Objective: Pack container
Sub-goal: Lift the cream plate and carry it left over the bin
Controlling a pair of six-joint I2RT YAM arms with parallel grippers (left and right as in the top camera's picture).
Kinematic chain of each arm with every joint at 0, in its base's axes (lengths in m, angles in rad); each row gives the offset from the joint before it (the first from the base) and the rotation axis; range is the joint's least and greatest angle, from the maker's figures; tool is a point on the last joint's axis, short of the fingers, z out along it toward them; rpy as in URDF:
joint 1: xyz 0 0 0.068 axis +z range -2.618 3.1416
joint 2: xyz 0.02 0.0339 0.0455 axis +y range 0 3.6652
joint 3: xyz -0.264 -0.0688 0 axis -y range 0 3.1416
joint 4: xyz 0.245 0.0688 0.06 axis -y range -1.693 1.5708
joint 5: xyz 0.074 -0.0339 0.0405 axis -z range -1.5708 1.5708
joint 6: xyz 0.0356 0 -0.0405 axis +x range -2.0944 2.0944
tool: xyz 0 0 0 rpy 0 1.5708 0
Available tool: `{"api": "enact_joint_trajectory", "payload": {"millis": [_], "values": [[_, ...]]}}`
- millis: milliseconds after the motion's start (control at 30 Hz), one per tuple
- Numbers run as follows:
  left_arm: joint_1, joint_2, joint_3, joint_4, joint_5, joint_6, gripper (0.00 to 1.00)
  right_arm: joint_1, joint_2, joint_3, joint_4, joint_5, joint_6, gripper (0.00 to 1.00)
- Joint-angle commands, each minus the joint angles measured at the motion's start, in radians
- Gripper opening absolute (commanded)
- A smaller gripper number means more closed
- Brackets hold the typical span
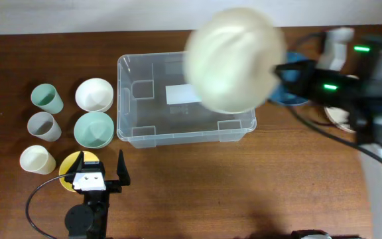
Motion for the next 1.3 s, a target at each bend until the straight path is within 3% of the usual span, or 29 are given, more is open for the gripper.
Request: {"api": "enact_joint_trajectory", "payload": {"millis": [0,200,467,1267], "values": [[-0.004,-0.005,-0.003,-0.004,0.0,-0.006,0.99,0.2,0.095,0.014,0.058,0.246,0.174,0.04],[-0.004,-0.005,-0.003,-0.005,0.0,-0.006,0.99,0.361,0.28,0.014,0.211,0.285,0.193,0.04],[-0.004,-0.005,-0.003,-0.005,0.0,-0.006,1.0,0.425,0.479,0.014,0.36,0.289,0.224,0.04],[-0.004,-0.005,-0.003,-0.005,0.0,-0.006,0.99,0.431,0.707,0.012,0.378,0.327,0.234,0.04]]}}
